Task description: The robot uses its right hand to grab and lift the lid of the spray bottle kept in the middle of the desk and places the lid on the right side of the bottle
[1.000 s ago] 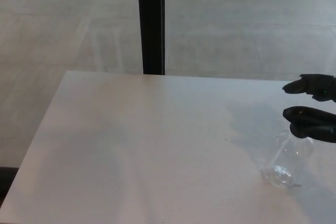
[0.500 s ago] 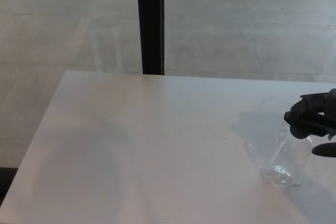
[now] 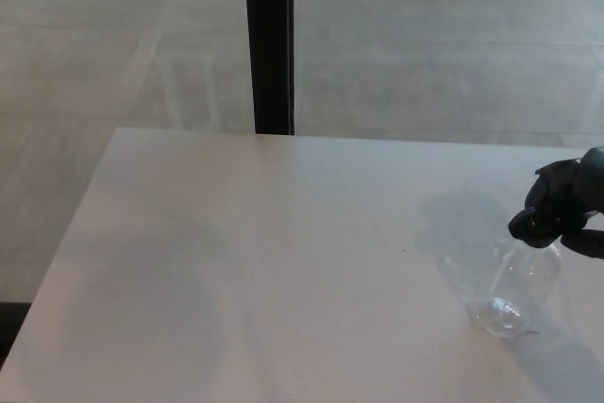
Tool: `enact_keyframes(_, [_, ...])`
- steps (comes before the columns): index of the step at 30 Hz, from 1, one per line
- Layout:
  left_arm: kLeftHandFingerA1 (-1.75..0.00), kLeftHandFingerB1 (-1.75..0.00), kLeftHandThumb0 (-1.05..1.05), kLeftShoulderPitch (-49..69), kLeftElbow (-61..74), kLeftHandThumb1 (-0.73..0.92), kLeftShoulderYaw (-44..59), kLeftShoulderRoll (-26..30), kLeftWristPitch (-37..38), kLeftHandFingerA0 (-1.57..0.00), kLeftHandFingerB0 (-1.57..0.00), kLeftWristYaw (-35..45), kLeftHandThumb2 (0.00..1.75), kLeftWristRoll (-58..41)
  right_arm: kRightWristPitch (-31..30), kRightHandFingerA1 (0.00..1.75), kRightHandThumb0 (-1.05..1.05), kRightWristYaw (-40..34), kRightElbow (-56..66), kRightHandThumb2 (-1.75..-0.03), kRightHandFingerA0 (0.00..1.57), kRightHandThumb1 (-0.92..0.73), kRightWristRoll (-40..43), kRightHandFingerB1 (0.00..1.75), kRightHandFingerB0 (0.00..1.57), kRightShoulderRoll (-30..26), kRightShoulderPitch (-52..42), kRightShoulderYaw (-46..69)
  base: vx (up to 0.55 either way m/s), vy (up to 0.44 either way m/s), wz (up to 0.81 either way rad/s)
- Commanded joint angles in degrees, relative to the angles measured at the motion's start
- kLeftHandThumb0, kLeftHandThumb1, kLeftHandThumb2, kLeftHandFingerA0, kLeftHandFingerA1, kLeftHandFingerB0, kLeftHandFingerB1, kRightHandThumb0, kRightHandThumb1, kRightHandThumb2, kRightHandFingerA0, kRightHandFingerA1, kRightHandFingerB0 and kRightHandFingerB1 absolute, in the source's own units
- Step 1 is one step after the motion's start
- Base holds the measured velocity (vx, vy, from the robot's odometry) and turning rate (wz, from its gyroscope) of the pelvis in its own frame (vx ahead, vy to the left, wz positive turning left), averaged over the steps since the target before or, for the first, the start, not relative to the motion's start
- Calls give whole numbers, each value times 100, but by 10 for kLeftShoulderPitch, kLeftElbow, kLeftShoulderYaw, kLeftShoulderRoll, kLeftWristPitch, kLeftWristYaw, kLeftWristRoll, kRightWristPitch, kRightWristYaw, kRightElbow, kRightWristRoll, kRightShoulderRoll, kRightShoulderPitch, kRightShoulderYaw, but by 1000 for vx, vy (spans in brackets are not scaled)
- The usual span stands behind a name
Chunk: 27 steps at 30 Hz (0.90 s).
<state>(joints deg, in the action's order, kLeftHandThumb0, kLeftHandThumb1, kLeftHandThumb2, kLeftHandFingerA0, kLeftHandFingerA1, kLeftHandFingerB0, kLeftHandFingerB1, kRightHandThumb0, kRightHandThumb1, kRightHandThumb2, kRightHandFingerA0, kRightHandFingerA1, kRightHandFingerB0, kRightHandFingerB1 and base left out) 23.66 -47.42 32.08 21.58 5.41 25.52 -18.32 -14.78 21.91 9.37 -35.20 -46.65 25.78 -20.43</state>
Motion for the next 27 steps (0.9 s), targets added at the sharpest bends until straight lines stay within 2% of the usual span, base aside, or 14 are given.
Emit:
enact_keyframes(1, [-50,-38,-77,16,17,85,4,-6,28,-59,-43,-3,66,-5,83,173,-25,-182,-19,-64,92,-69,-67,79,89,25,-16,37,0,0,0])
enact_keyframes(3, [-49,-38,-78,16,18,86,3,-6,30,-58,-42,-5,66,-4,92,172,-27,-192,-24,-65,90,-68,-66,73,87,27,-16,41,0,0,0])
enact_keyframes(10, [-48,-37,-85,13,2,89,7,-10,37,-58,-44,-1,67,-7,102,175,-23,-194,-33,-96,87,-59,-56,155,70,30,-20,57,0,0,0])
enact_keyframes(12, [-48,-38,-89,9,-6,89,9,-10,40,-58,-44,-3,67,-7,98,175,-22,-182,-32,-95,86,-56,-54,157,68,33,-15,61,0,0,0])
enact_keyframes(13, [-58,-49,-88,8,-12,69,9,-9,46,-50,-34,-2,112,-5,94,175,-22,-171,-30,-95,86,-55,-52,153,69,33,-11,65,0,0,0])
enact_keyframes(14, [-49,-38,-98,9,-13,85,8,-10,49,-57,-42,1,70,-5,88,175,-23,-155,-32,-96,86,-56,-43,153,67,35,0,73,0,0,0])
enact_keyframes(17, [-49,-37,-92,9,-8,90,11,-12,45,-57,-43,1,68,-10,67,172,-15,-128,-35,-99,101,-57,-22,144,71,55,17,95,0,0,0])
enact_keyframes(19, [-48,-38,-93,7,-14,90,10,-10,50,-55,-42,5,68,-10,54,175,-22,-103,-43,-109,91,-58,4,143,73,66,38,118,0,0,0])
enact_keyframes(21, [-58,-50,-86,9,-7,71,10,-11,46,-49,-35,0,112,-9,49,175,-22,-88,-55,-113,94,-56,21,145,75,77,55,134,0,0,0])
enact_keyframes(22, [-48,-37,-91,11,-6,92,8,-11,49,-56,-41,3,68,-8,49,175,-22,-82,-64,-115,93,-54,26,145,75,77,65,140,0,0,0])
enact_keyframes(23, [-58,-48,-89,9,-8,73,9,-10,48,-50,-30,2,115,-9,57,174,-21,-80,-81,-113,91,-54,32,143,75,78,77,145,0,0,0])
enact_keyframes(24, [-56,-49,-98,7,-16,77,10,-8,50,-50,-36,5,115,-10,60,170,-23,-74,-94,-110,94,-56,42,141,77,75,91,154,0,0,0])
enact_keyframes(26, [-58,-50,-89,7,-17,70,10,-8,50,-51,-36,3,112,-10,50,133,-27,-57,-120,-111,117,-54,60,116,88,75,117,168,0,0,0])
enact_keyframes(27, [-47,-37,-91,6,-19,91,10,-8,51,-58,-42,3,68,-10,48,169,-24,-52,-130,-106,91,-56,62,147,73,74,126,171,0,0,0])
